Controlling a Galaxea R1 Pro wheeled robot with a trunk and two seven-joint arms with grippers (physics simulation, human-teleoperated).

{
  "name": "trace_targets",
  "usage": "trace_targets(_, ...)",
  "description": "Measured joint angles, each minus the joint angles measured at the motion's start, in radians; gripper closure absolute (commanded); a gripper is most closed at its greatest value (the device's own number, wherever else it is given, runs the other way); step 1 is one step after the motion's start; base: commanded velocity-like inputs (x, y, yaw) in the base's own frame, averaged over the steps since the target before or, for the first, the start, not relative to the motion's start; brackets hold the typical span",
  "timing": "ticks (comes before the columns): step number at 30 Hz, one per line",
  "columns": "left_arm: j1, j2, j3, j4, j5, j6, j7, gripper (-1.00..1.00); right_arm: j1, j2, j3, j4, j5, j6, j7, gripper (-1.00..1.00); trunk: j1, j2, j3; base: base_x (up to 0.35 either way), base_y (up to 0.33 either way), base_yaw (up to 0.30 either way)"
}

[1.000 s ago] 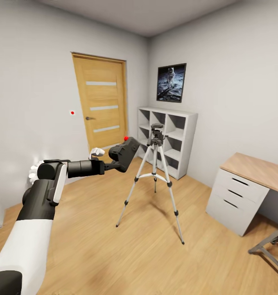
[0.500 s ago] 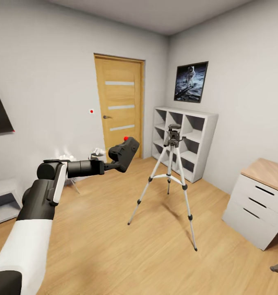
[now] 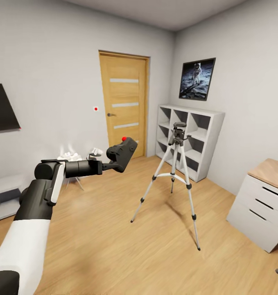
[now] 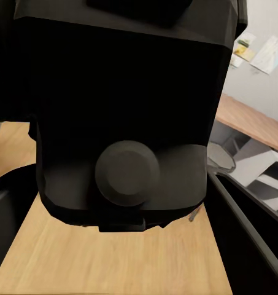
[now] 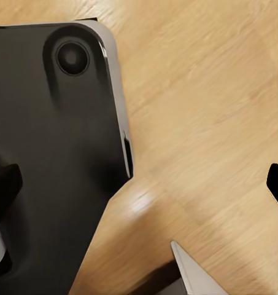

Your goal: Attach the digital camera to the camera tripod in the bedroom.

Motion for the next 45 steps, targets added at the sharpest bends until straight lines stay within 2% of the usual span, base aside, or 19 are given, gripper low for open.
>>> trace_targets(24, 0.000, 0.000, -0.002, 0.000, -0.001, 0.000, -0.001, 1.00, 0.000, 0.000, 0.000, 0.000, 0.000, -0.007, 0.000, -1.00, 0.000, 0.000, -0.002, 0.246, 0.158, 0.259)
trace_targets(42, 0.000, -0.001, -0.007, -0.003, 0.001, 0.000, -0.001, 1.00, 0.000, 0.000, 0.000, 0.000, 0.000, -0.007, 0.000, -1.00, 0.000, 0.000, -0.002, 0.018, 0.009, 0.272)
trace_targets(45, -0.001, -0.005, -0.036, -0.002, 0.002, 0.001, 0.000, 1.00, 0.000, 0.000, 0.000, 0.000, 0.000, -0.007, 0.001, -1.00, 0.000, 0.000, -0.002, 0.000, 0.000, 0.272)
